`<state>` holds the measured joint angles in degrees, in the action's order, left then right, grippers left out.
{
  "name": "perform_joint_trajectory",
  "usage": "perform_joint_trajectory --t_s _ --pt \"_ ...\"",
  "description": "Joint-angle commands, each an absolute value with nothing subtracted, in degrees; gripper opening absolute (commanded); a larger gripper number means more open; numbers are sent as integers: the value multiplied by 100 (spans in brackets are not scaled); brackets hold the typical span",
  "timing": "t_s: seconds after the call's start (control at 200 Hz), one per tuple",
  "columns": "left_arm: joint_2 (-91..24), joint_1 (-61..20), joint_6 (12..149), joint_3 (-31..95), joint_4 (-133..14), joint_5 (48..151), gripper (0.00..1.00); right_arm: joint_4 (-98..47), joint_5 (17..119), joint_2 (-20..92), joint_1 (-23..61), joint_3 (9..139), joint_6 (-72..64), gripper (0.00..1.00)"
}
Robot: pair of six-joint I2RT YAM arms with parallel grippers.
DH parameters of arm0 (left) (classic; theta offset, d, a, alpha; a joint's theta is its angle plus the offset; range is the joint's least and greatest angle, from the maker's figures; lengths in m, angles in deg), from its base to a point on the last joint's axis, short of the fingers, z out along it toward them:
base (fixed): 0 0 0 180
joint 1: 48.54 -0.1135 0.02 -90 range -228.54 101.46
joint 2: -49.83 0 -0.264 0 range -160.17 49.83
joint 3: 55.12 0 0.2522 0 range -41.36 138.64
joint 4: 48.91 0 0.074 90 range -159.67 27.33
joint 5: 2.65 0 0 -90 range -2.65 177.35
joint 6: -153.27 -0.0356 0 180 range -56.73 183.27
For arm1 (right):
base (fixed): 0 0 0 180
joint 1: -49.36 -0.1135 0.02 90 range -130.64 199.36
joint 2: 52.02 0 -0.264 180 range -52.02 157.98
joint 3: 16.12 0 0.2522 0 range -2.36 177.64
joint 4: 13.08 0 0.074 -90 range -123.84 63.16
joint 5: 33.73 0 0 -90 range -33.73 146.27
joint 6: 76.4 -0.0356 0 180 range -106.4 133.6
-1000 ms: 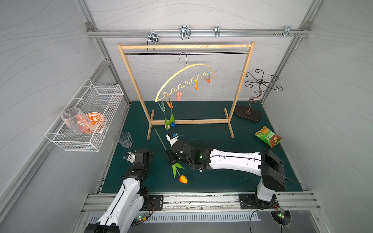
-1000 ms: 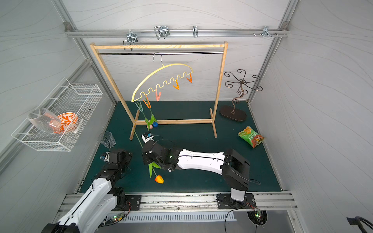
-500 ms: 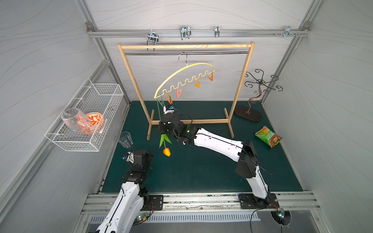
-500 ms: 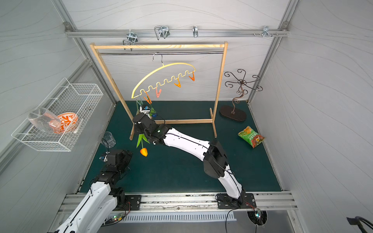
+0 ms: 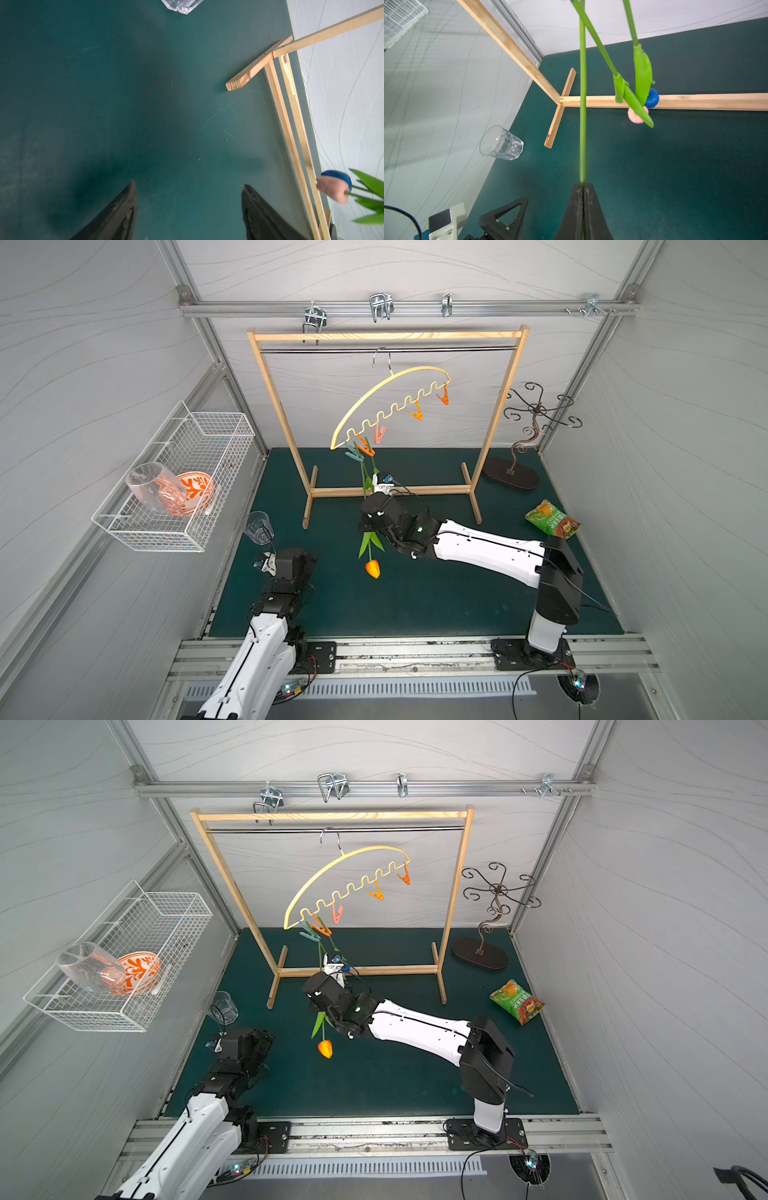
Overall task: Dry the flowers on a clothes hanger
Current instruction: Pick up the flower at the center of the board.
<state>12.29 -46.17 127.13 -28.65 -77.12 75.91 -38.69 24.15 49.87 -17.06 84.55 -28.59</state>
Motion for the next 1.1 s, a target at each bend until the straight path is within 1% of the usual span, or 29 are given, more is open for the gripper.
perform_joint_trajectory --t_s 0.0,0.205,0.375,0.635,0.815,0.94,1.05,1.095 --pt "1231 -4643 12603 -2853 -7386 7640 80 -3686 2092 4653 -1725 8186 -2910 0" --pt "1287 -4643 12491 -2852 -7289 7723 80 -3668 1803 4155 -1730 7669 -2835 0" --pt "1436 -4643 12080 -2897 -6903 8139 81 -3606 1754 3759 -1735 7284 -2848 0" --pt "1526 -4642 11179 -2791 -5863 9380 81 -3625 1773 3512 -1762 7167 -2712 0" --pt "1684 -4577 11381 -2452 -4976 10150 80 -3577 1697 3352 -1753 7063 -2561 0" --pt "1188 -4164 11094 -1586 -4700 10255 80 -3573 1654 3273 -1667 7066 -2364 0" --pt "223 -3669 10639 -601 -4713 10379 81 -3382 1740 3186 -1511 7025 -2098 0" --pt "-212 -3600 10628 -271 -4624 10560 79 -3308 1840 3150 -1407 7004 -1986 0"
